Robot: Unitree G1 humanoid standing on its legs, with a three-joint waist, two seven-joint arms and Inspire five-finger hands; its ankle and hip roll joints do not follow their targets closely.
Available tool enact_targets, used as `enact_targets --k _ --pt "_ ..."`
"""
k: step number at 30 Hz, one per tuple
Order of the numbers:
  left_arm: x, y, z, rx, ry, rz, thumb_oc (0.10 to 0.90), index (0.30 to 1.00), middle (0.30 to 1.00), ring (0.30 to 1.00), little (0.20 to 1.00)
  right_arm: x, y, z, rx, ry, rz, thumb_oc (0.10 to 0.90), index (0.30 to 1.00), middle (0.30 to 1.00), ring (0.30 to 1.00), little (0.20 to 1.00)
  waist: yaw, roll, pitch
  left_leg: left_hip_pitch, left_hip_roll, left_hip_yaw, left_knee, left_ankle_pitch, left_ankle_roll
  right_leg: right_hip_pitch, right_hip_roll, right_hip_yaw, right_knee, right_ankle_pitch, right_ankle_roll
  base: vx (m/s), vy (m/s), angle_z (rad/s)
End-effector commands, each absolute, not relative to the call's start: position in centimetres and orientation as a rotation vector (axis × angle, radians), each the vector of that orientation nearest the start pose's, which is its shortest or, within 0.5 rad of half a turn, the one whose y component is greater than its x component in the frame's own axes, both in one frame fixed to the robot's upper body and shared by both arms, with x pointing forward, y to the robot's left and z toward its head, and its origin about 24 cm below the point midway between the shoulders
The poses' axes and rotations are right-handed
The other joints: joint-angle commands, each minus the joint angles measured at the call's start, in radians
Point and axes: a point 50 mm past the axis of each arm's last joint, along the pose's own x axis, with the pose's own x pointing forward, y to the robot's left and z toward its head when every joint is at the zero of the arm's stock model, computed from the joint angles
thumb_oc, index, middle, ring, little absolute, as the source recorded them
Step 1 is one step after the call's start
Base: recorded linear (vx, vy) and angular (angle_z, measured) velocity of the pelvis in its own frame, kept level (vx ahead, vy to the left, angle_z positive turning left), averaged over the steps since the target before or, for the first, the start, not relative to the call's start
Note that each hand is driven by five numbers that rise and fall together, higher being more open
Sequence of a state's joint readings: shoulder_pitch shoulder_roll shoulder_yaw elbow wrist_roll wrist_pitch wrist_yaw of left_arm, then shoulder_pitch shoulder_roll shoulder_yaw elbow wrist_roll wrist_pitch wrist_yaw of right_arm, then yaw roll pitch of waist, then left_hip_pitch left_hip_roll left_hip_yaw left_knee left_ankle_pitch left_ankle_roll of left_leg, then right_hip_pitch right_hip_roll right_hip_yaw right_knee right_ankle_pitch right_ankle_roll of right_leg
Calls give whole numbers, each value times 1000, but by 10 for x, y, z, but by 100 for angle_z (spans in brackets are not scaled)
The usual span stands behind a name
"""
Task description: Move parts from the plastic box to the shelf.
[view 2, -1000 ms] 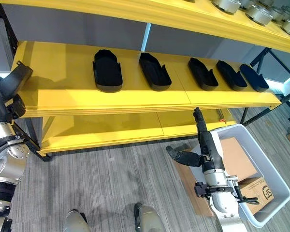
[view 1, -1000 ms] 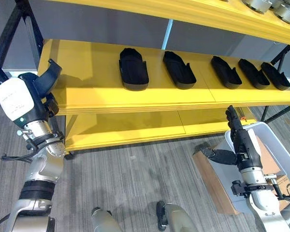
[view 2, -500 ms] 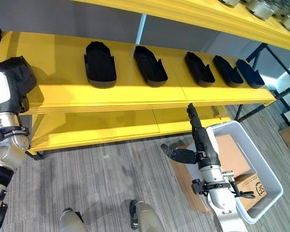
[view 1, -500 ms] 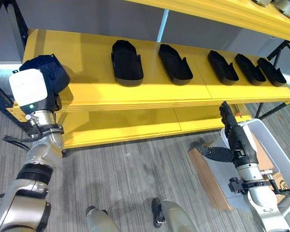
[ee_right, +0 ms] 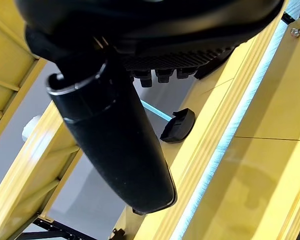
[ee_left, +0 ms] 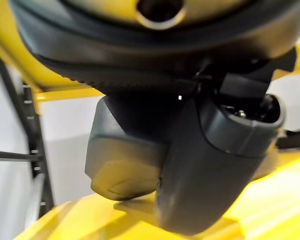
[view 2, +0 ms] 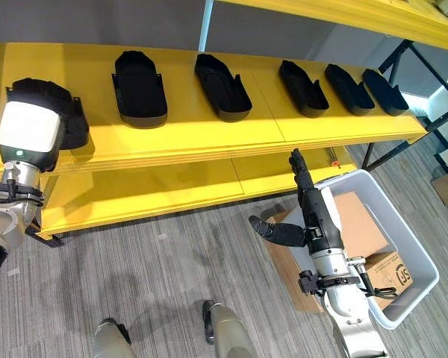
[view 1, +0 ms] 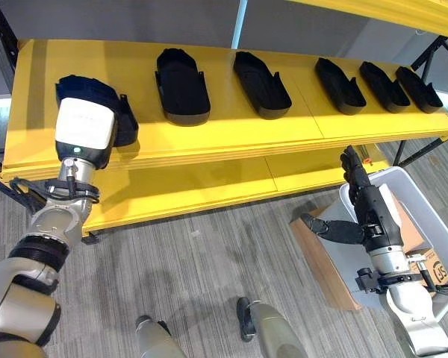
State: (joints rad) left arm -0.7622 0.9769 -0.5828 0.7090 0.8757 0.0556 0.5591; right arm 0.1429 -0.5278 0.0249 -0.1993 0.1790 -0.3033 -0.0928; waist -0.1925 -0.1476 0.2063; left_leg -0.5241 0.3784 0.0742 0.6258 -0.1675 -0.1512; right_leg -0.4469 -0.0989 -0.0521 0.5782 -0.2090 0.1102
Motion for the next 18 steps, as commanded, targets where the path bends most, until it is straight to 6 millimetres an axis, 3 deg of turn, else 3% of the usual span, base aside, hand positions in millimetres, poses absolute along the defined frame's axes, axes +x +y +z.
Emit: enact_targets --k 1,3,4,6,7,8,10,11,18 --pt "348 312 249 2134 -506 541 400 300 300 300 300 217 -224 168 -316 -685 40 900 1000 1000 1000 1000 -21 53 -87 -4 35 -29 4 21 27 64 -49 5 -24 28 22 0 0 0" --pt "346 320 247 2208 -455 507 400 300 300 300 300 217 -224 167 -319 -683 47 900 1000 1000 1000 1000 -21 59 -94 2 38 -32 10 -5 20 68 -46 10 -21 11 29 29 7 -1" --pt "346 320 247 2209 -457 508 400 300 300 300 300 217 -224 168 -318 -684 45 900 1000 1000 1000 1000 -20 57 -90 -8 38 -28 7 18 29 59 -47 7 -24 29 23 0 0 0" --pt "345 325 245 2242 -425 489 400 300 300 300 300 216 -224 167 -320 -682 50 900 1000 1000 1000 1000 -21 61 -96 -2 39 -31 13 -6 21 67 -45 11 -22 12 30 -4 4 -2" --pt "344 328 245 2271 -408 472 400 300 300 300 300 216 -224 168 -322 -685 50 900 1000 1000 1000 1000 -20 60 -95 -13 39 -27 9 17 30 56 -45 8 -27 32 26 72 9 -2" --pt "344 330 244 2286 -390 463 400 300 300 300 300 216 -225 168 -323 -684 51 900 1000 1000 1000 1000 -20 62 -100 -3 40 -31 13 -9 21 67 -44 11 -26 13 33 -88 11 -5" --pt "342 338 243 2315 -341 456 400 300 300 300 300 215 -225 169 -323 -688 51 900 1000 1000 1000 1000 -19 62 -99 -18 38 -30 7 16 30 57 -46 8 -35 37 29 -4 7 -2" --pt "341 341 243 2318 -327 459 400 300 300 300 300 215 -225 169 -323 -687 53 900 1000 1000 1000 1000 -19 64 -103 -10 39 -34 11 -7 22 66 -46 10 -33 20 35 78 20 1" --pt "334 365 242 2279 -177 531 400 300 300 300 300 216 -224 169 -318 -690 62 900 1000 1000 1000 1000 -17 60 -95 -11 38 -36 16 -10 22 79 -50 10 -49 31 41 11 2 0"
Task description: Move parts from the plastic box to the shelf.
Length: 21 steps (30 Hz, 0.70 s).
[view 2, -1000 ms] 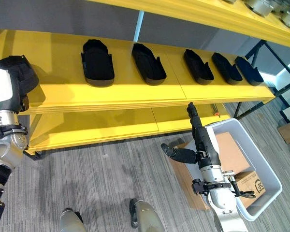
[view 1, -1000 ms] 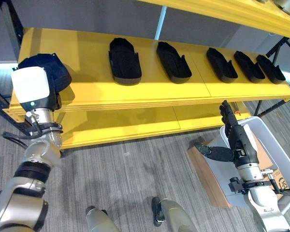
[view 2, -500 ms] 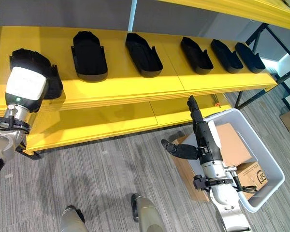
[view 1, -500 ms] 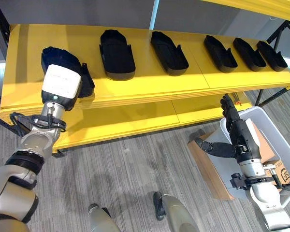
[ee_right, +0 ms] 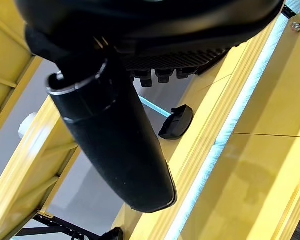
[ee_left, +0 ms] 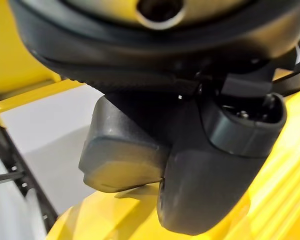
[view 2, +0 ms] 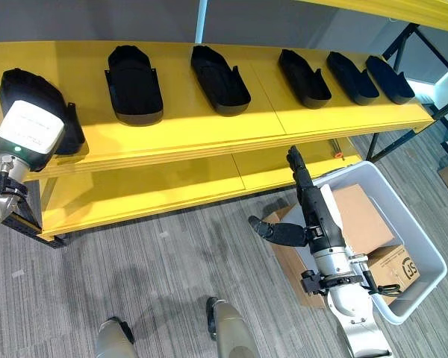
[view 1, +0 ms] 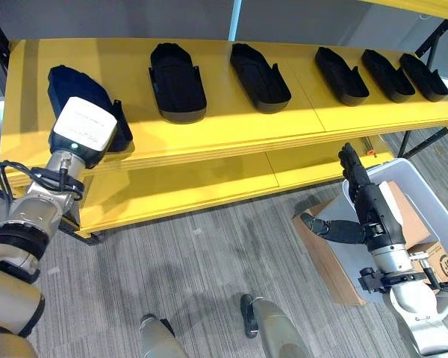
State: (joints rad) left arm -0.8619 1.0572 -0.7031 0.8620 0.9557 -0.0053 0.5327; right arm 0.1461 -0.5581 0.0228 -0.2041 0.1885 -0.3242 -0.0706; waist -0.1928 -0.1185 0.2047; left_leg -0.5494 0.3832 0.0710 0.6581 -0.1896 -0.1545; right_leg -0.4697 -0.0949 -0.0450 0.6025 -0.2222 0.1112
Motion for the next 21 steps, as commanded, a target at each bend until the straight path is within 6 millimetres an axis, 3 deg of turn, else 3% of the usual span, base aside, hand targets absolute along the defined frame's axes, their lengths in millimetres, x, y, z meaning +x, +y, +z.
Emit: enact_targets --k 1,10,21 --pt "333 367 243 2277 -165 538 400 300 300 300 300 216 -224 169 -321 -689 62 900 1000 1000 1000 1000 -17 30 -93 14 33 -32 -17 12 25 103 -54 2 -77 46 41 0 0 0" --pt "333 370 258 2325 -167 554 400 300 300 300 300 214 -227 175 -328 -716 45 900 1000 1000 1000 1000 -25 25 -82 -2 32 -32 2 5 29 105 -56 6 -94 59 48 0 11 1" --pt "336 361 282 2466 -230 523 400 300 300 300 300 213 -231 180 -343 -743 8 900 1000 1000 1000 1000 -31 29 -73 -22 25 -23 29 -17 42 101 -60 20 -120 76 61 12 33 -1"
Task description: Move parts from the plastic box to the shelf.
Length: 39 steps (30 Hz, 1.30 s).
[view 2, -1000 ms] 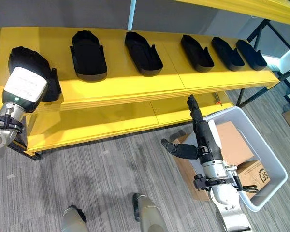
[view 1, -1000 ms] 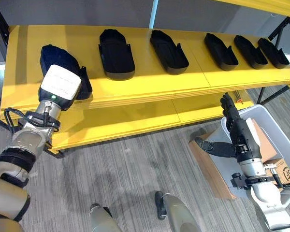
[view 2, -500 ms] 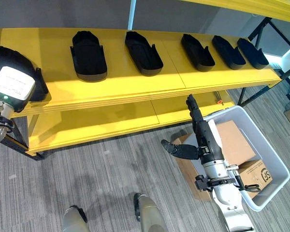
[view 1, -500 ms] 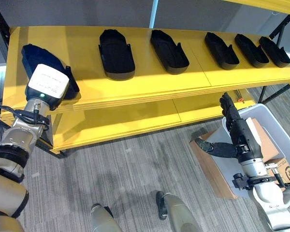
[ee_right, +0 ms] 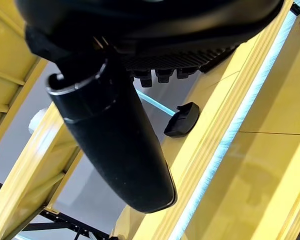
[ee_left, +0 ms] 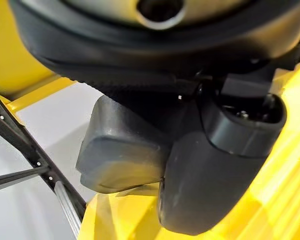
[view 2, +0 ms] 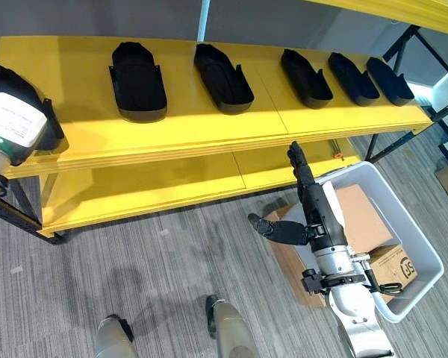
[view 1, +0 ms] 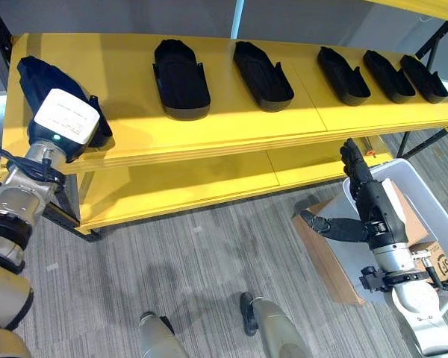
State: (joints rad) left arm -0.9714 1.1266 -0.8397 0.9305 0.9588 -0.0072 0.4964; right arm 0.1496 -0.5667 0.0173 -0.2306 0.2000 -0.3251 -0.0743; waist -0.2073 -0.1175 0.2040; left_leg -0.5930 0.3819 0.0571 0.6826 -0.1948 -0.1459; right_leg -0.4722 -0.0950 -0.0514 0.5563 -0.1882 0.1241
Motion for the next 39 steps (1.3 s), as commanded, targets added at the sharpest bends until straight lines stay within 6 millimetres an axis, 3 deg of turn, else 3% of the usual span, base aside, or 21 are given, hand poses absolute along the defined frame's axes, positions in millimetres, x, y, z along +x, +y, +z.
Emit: enact_targets --k 1,21,39 --pt "337 359 283 2485 -235 508 400 300 300 300 300 212 -231 181 -344 -745 5 900 1000 1000 1000 1000 -17 29 -73 21 25 -7 6 -14 35 103 -62 27 -74 42 49 29 40 -4" --pt "340 340 305 2718 -338 354 400 300 300 300 300 213 -235 189 -353 -786 -21 900 1000 1000 1000 1000 -28 69 -65 -26 7 12 50 -46 54 70 -81 46 -88 57 62 7 31 -1" --pt "346 319 316 2745 -462 331 400 300 300 300 300 208 -239 187 -370 -782 -43 900 1000 1000 1000 1000 -42 86 -81 -49 2 21 66 -61 60 39 -89 58 -82 63 67 -1 9 -1"
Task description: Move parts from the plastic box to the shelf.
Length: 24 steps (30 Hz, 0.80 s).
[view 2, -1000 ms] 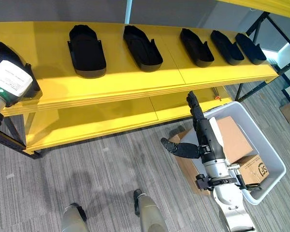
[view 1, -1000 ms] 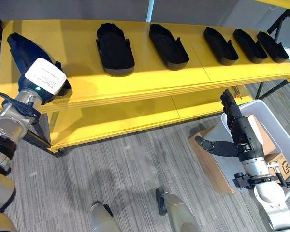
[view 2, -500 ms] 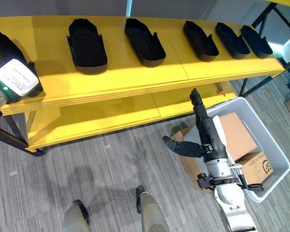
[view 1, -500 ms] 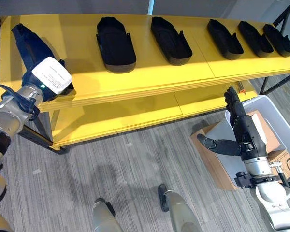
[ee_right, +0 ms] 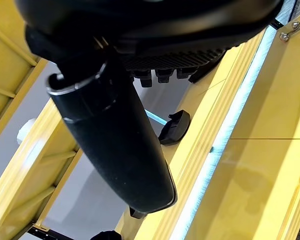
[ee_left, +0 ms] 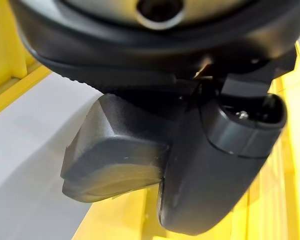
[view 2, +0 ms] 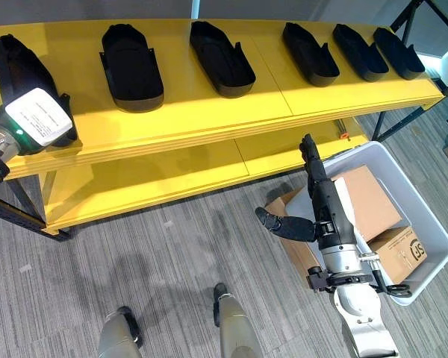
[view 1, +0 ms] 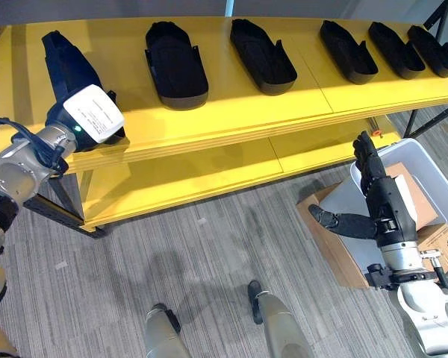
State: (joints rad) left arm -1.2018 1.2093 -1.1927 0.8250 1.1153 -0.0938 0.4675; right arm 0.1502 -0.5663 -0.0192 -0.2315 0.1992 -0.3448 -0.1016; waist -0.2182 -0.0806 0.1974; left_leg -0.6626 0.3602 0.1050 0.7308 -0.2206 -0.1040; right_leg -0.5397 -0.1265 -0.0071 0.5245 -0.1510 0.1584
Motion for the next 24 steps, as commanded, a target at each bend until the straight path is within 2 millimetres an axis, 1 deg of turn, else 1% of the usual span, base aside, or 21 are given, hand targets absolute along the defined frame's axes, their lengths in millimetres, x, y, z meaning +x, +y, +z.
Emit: enact_targets --k 1,8,13,14,15,17,18,22,24 --pt "346 320 315 -3409 568 -412 400 300 300 300 300 209 -239 187 -370 -782 -42 900 1000 1000 1000 1000 -33 50 -75 19 25 -26 20 -34 17 104 -57 16 -50 27 32 0 0 0" --pt "345 322 315 -3426 561 -430 400 300 300 300 300 209 -240 188 -370 -785 -55 900 1000 1000 1000 1000 -37 54 -69 16 27 -18 32 -41 21 95 -58 23 -44 30 32 -1 3 0" --pt "345 325 316 -3466 555 -492 400 300 300 300 300 209 -242 188 -374 -784 -66 900 1000 1000 1000 1000 -37 52 -63 13 23 -14 32 -39 24 92 -60 26 -47 35 34 -9 11 -4" --pt "345 326 315 -3474 547 -506 780 833 833 833 833 209 -242 189 -377 -784 -68 900 1000 1000 1000 1000 -37 53 -62 12 23 -14 32 -38 24 90 -61 26 -46 35 34 -11 6 -5" --pt "345 328 314 -3489 519 -526 900 1000 1000 1000 1000 210 -241 189 -376 -783 -66 900 1000 1000 1000 1000 -37 53 -61 12 22 -14 32 -37 25 89 -61 25 -45 35 33 -7 4 -5" --pt "346 330 316 -3511 509 -579 900 1000 1000 1000 1000 209 -241 189 -383 -783 -66 900 1000 1000 1000 1000 -38 52 -60 11 22 -15 33 -37 25 87 -60 25 -44 35 32 -4 1 -2" --pt "346 333 315 -3527 472 -601 900 1000 1000 1000 1000 209 -241 188 -389 -779 -66 900 1000 1000 1000 1000 -38 52 -60 10 22 -16 34 -37 26 86 -61 25 -43 34 32 0 0 0" --pt "348 336 319 -3565 417 -673 900 1000 1000 1000 1000 209 -241 186 -405 -757 -61 900 1000 1000 1000 1000 -39 50 -61 16 19 -16 26 -33 24 88 -63 24 -42 34 34 0 0 0" --pt "348 335 321 -3558 425 -662 900 1000 1000 1000 1000 208 -241 185 -410 -755 -60 900 1000 1000 1000 1000 -38 50 -61 17 19 -16 25 -33 24 89 -63 22 -40 34 34 0 0 0"
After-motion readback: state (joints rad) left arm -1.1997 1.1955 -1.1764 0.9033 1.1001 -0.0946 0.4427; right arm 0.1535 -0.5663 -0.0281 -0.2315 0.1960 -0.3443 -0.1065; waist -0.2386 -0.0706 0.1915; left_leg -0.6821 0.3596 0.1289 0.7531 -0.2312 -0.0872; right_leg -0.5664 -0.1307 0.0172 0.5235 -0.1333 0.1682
